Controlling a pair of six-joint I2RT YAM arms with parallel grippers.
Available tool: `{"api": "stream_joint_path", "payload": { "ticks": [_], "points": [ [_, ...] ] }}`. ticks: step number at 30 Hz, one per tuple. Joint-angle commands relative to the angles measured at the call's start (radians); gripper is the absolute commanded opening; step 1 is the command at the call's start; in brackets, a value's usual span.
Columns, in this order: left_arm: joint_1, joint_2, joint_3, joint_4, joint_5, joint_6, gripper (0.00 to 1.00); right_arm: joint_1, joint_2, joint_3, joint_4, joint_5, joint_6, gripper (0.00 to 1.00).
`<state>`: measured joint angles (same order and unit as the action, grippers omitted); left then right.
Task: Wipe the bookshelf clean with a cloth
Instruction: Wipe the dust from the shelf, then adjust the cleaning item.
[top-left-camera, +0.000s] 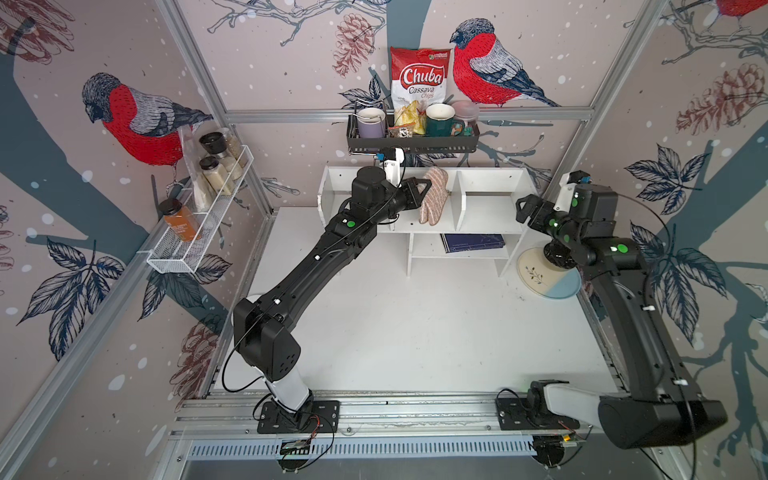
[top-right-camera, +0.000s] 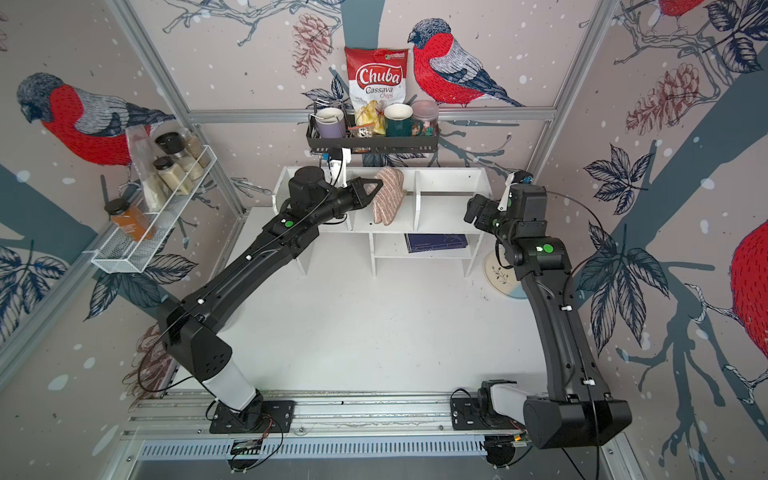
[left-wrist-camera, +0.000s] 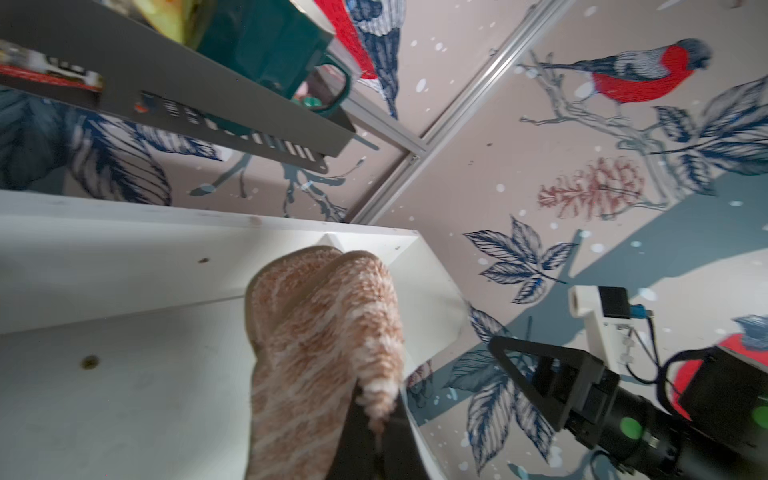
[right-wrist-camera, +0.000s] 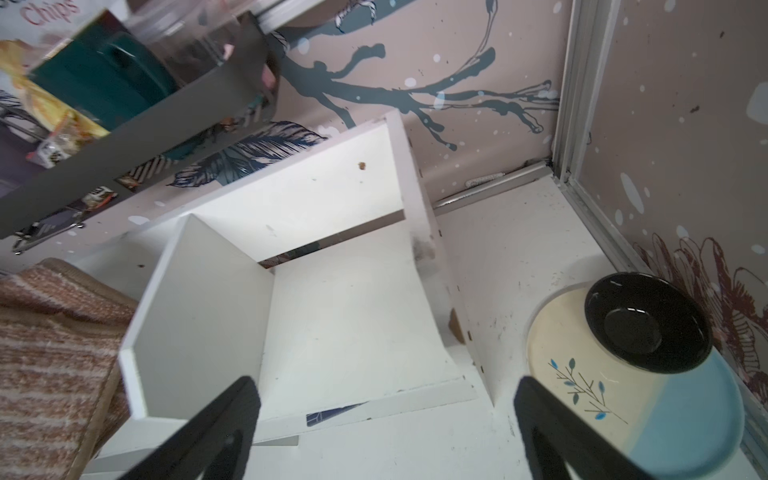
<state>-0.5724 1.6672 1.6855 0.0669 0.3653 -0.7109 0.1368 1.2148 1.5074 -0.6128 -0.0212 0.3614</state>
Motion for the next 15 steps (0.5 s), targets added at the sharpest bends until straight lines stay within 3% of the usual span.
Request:
{"api": "stream_joint_path", "payload": {
  "ticks": [1, 7, 11, 15],
  "points": [
    [0.003, -0.041, -0.048, 0.222, 0.076, -0.107, 0.00, 0.114, -0.045, 0.010, 0.039, -0.079, -0.042, 0.98],
    [0.003, -0.060, -0.148, 0.562, 0.133, -0.351, 0.00, 0.373, -0.069, -0.065, 0.277, -0.313, 0.023, 0.99],
    [0.003, -0.064, -0.183, 0.676, 0.148, -0.449, 0.00, 0.447, -0.008, -0.067, 0.396, -0.379, 0.093, 0.99],
    [0.002, -0.091, -0.216, 0.732, 0.157, -0.473, 0.00, 0.450, 0.015, -0.075, 0.480, -0.405, 0.149, 0.99]
  ]
}}
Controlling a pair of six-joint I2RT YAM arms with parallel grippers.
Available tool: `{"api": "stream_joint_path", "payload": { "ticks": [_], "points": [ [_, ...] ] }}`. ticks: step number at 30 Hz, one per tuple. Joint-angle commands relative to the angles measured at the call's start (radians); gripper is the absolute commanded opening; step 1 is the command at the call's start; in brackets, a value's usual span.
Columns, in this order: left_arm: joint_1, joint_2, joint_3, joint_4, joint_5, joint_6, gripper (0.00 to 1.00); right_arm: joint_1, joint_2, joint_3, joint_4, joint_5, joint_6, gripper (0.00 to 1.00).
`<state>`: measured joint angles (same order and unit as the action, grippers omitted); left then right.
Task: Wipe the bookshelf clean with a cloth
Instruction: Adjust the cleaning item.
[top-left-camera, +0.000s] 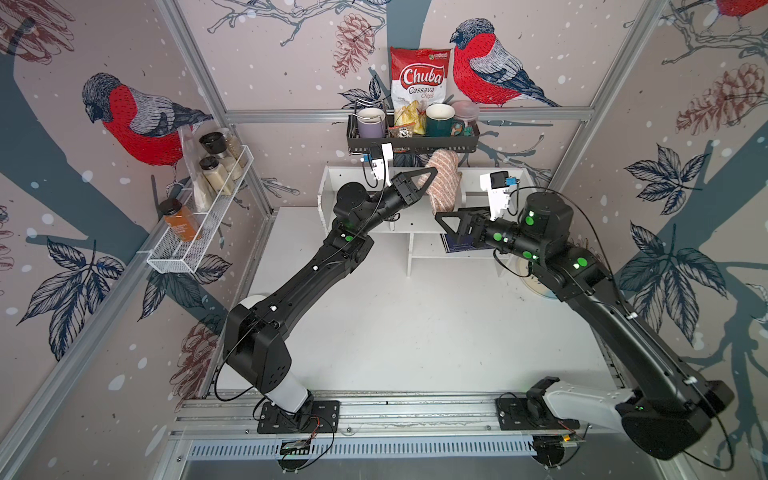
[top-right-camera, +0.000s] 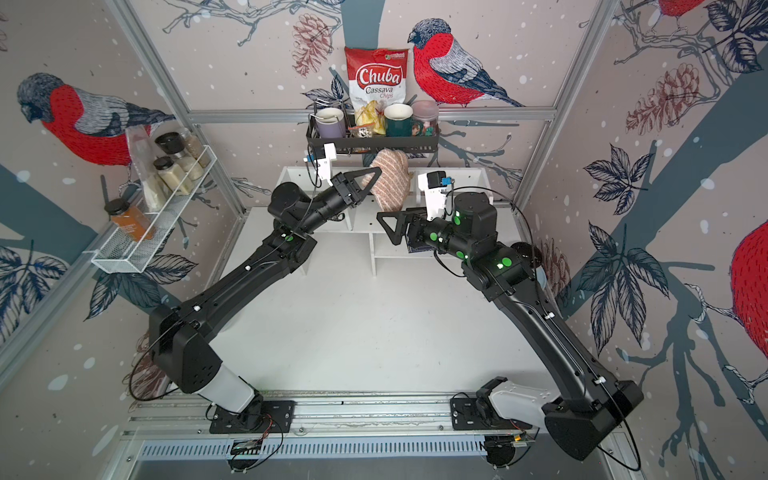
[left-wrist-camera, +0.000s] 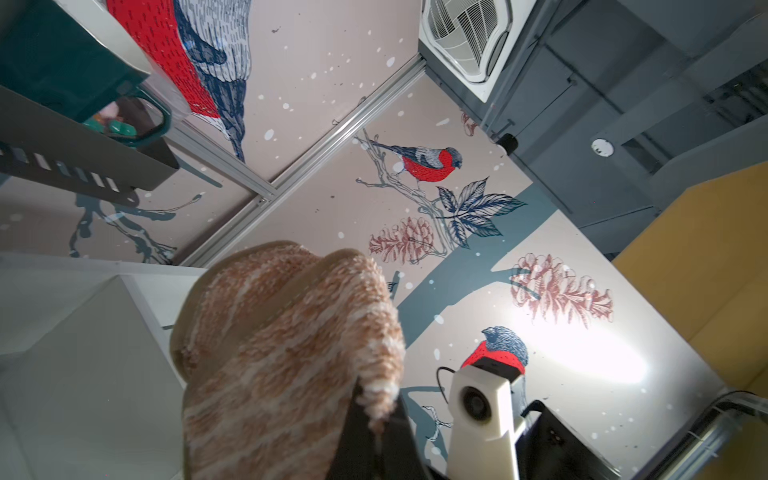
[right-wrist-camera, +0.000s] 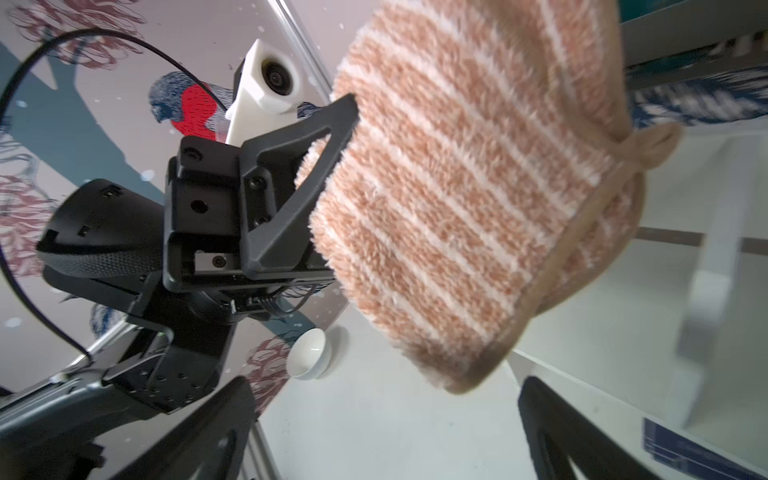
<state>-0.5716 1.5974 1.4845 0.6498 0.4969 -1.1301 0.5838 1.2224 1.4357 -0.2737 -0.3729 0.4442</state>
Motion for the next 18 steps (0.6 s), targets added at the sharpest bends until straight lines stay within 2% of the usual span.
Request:
{"api": "stream_joint_path", "payload": {
  "ticks": [1, 5, 11, 18],
  "points": [
    [0.001, -0.030, -0.023, 0.153, 0.026, -0.054, 0.00, 0.000, 0.011, -0.004, 0.160, -0.055, 0.078, 0.99],
    [-0.003, -0.056, -0.057, 0.160, 0.020, -0.044, 0.00, -0.019, 0.026, -0.009, 0.228, -0.060, 0.129, 0.99],
    [-0.012, -0.049, -0.089, 0.291, 0.012, -0.117, 0.00, -0.076, 0.063, -0.054, 0.439, -0.147, 0.306, 1.00],
    [-0.024, -0.034, -0.099, 0.315, 0.011, -0.120, 0.00, -0.078, 0.095, -0.059, 0.572, -0.212, 0.416, 0.95]
  ]
}}
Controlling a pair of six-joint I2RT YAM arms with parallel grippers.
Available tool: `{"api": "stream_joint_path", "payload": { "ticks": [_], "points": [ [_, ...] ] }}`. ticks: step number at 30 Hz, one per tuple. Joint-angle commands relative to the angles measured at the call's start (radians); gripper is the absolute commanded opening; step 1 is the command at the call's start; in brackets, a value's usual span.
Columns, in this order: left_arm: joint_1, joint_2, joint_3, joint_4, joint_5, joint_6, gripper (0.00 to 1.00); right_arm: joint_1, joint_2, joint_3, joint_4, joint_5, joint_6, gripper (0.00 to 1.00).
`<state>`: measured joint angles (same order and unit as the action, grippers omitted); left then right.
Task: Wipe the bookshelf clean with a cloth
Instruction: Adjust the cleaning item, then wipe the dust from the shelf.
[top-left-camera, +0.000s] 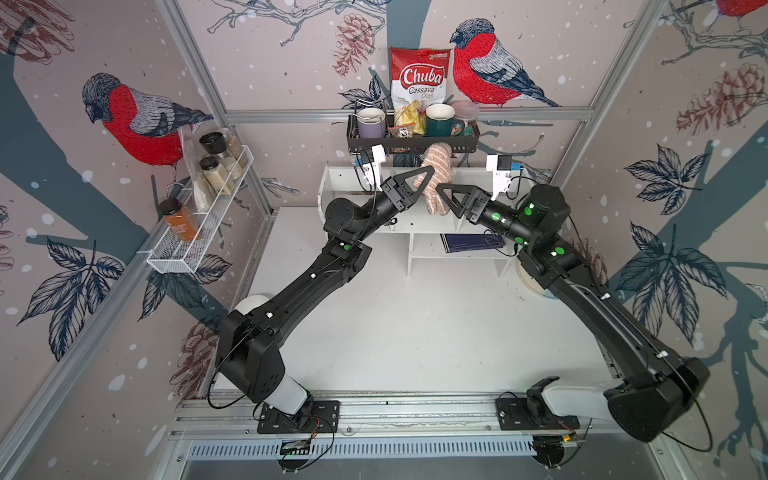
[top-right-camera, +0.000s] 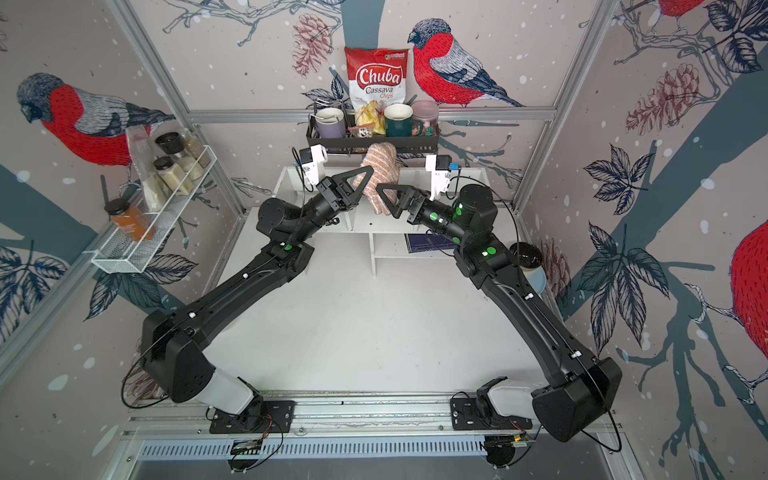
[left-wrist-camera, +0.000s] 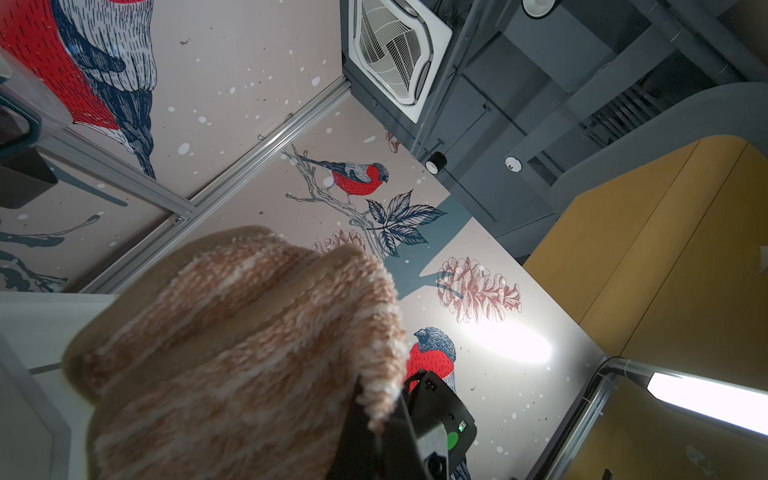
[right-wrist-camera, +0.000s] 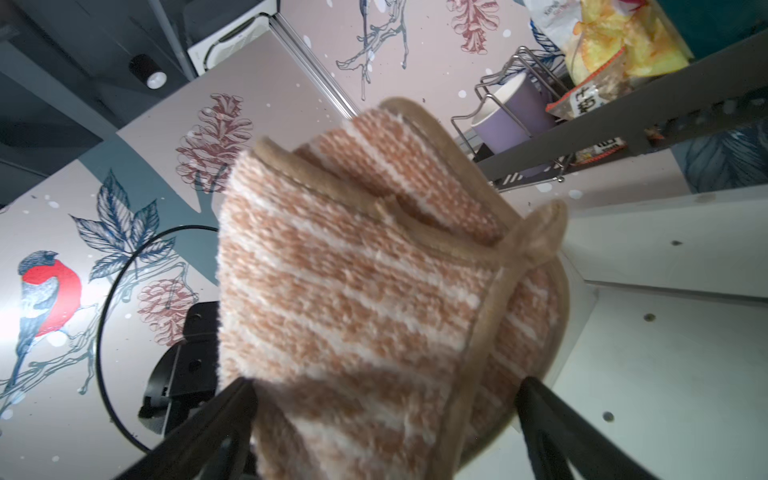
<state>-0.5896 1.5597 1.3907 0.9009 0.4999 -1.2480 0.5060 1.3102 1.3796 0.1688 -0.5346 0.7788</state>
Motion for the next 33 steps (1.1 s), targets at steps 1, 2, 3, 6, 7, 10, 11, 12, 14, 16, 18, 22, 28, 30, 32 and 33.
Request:
{"api": "stream_joint_path", "payload": {
  "ticks": [1, 2, 3, 6, 7, 10, 11, 12, 14, 16, 18, 22, 28, 30, 32, 33],
  "points": [
    [-0.008, 0.005, -0.007, 0.058, 0.009, 0.004, 0.00, 0.000, 0.009, -0.004, 0.140, -0.053, 0.087, 0.92],
    [-0.011, 0.004, -0.014, 0.050, 0.009, 0.012, 0.00, 0.000, 0.009, -0.003, 0.144, -0.052, 0.092, 0.88],
    [-0.013, 0.004, -0.020, 0.043, 0.006, 0.018, 0.00, -0.002, 0.009, -0.002, 0.154, -0.052, 0.097, 0.84],
    [-0.015, 0.001, -0.047, 0.039, -0.002, 0.027, 0.00, -0.001, 0.016, 0.007, 0.177, -0.072, 0.118, 0.60],
    [-0.015, -0.002, -0.055, 0.029, -0.004, 0.036, 0.00, -0.002, 0.016, 0.009, 0.176, -0.073, 0.119, 0.48],
    [-0.013, -0.029, -0.063, -0.101, -0.021, 0.124, 0.04, -0.014, 0.001, 0.007, 0.139, -0.056, 0.106, 0.10],
    [-0.009, -0.046, -0.060, -0.171, -0.034, 0.176, 0.15, -0.023, -0.008, 0.007, 0.112, -0.041, 0.099, 0.01],
    [-0.001, -0.076, -0.058, -0.271, -0.058, 0.244, 0.31, -0.042, -0.025, 0.008, 0.070, -0.021, 0.085, 0.00],
    [0.026, -0.126, -0.052, -0.413, -0.110, 0.346, 0.44, -0.083, -0.051, 0.010, -0.016, 0.021, 0.050, 0.00],
    [0.068, -0.179, -0.036, -0.573, -0.166, 0.452, 0.52, -0.133, -0.107, 0.020, -0.116, 0.082, 0.000, 0.00],
    [0.111, -0.246, 0.002, -0.804, -0.291, 0.583, 0.60, -0.181, -0.131, 0.055, -0.266, 0.163, -0.060, 0.00],
    [0.188, -0.334, 0.039, -1.126, -0.673, 0.796, 0.74, -0.232, -0.119, 0.137, -0.554, 0.392, -0.207, 0.00],
    [0.363, -0.378, -0.055, -1.221, -0.800, 0.865, 0.86, -0.322, 0.011, 0.134, -0.684, 0.521, -0.234, 0.00],
    [0.404, -0.374, -0.086, -1.212, -0.779, 0.862, 0.88, -0.336, 0.057, 0.124, -0.689, 0.524, -0.231, 0.00],
    [0.426, -0.366, -0.119, -1.173, -0.735, 0.874, 0.90, -0.329, 0.098, 0.115, -0.684, 0.523, -0.240, 0.00],
    [0.428, -0.362, -0.133, -1.149, -0.722, 0.885, 0.91, -0.323, 0.113, 0.109, -0.683, 0.531, -0.245, 0.00]
  ]
}}
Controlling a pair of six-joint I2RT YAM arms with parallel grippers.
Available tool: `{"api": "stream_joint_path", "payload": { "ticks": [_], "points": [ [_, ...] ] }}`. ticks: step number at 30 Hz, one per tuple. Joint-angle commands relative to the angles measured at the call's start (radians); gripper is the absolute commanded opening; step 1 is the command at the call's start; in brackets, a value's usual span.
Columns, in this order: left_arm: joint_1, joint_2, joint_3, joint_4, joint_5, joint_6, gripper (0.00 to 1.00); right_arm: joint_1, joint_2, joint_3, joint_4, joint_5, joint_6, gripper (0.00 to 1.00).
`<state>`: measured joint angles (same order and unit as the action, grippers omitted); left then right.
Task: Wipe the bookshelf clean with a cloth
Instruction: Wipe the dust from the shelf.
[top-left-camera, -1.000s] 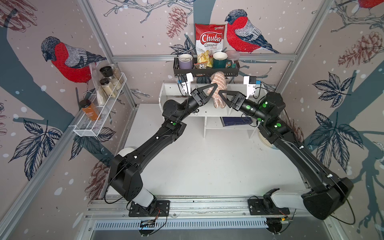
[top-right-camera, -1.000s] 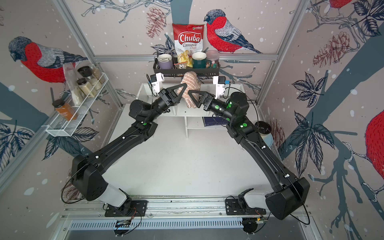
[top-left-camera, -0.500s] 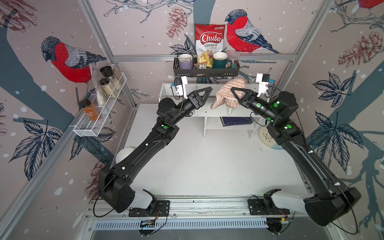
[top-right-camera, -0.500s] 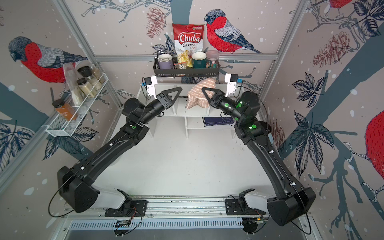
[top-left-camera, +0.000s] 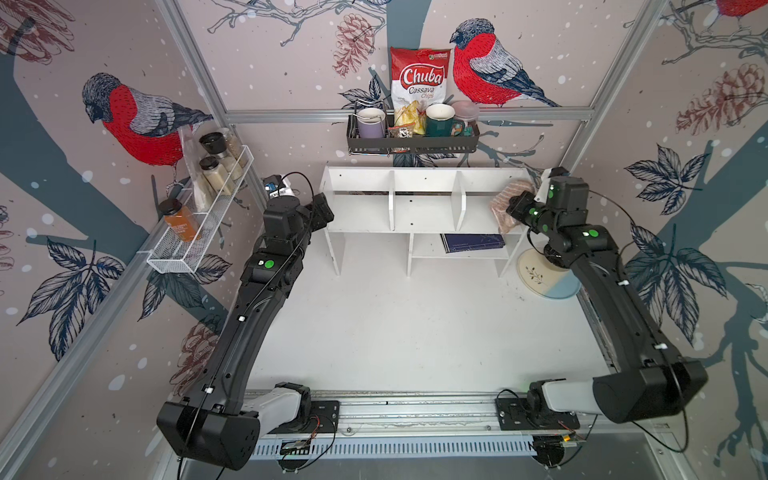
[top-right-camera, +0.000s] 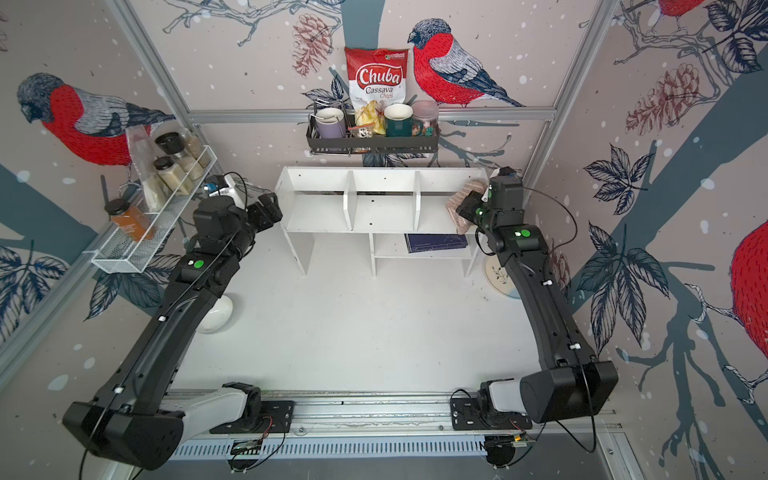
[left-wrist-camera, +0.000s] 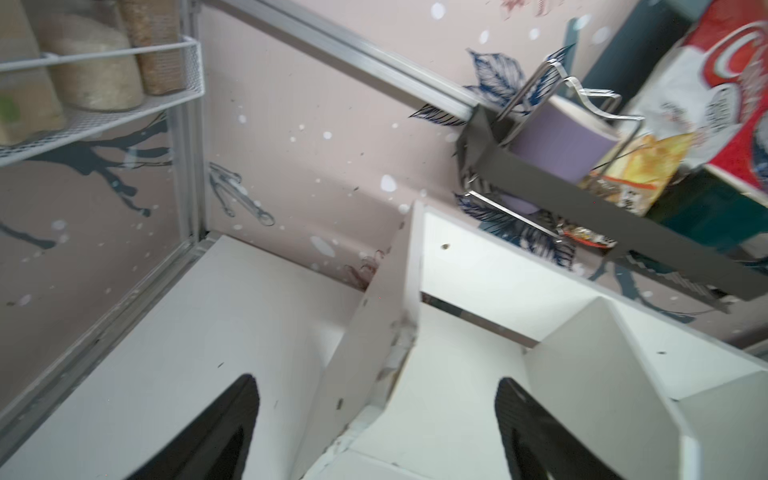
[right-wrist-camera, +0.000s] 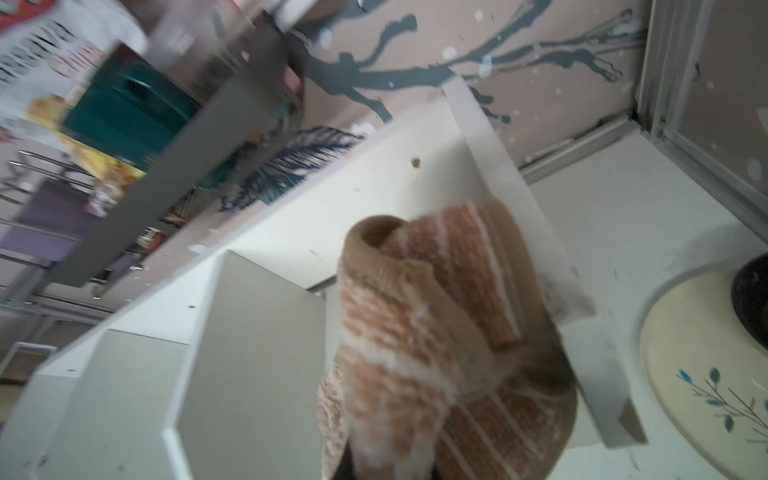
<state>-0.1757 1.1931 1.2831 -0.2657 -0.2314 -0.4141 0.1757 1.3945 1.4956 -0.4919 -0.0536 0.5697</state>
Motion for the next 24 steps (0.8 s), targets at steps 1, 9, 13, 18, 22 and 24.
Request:
{"api": "stream_joint_path", "payload": {
  "ticks": [1, 9, 13, 18, 22, 24],
  "points": [
    [0.015, 0.011, -0.038, 0.038, 0.017, 0.062, 0.92, 0.016, 0.046, -0.010, -0.026, 0.056, -0.044, 0.00],
    [0.015, 0.085, -0.100, 0.213, 0.157, 0.073, 0.89, 0.026, 0.104, -0.043, -0.076, 0.136, -0.072, 0.00],
    [0.015, 0.131, -0.097, 0.259, 0.235, 0.083, 0.78, 0.018, 0.165, 0.030, -0.115, 0.131, -0.092, 0.00],
    [0.015, 0.154, -0.100, 0.282, 0.270, 0.093, 0.52, 0.051, 0.269, 0.156, -0.152, 0.057, -0.110, 0.00],
    [0.015, 0.152, -0.106, 0.284, 0.270, 0.095, 0.22, 0.067, 0.348, 0.270, -0.200, 0.035, -0.104, 0.00],
    [0.015, 0.149, -0.112, 0.289, 0.273, 0.095, 0.10, 0.067, 0.372, 0.320, -0.214, 0.023, -0.090, 0.00]
  ]
}}
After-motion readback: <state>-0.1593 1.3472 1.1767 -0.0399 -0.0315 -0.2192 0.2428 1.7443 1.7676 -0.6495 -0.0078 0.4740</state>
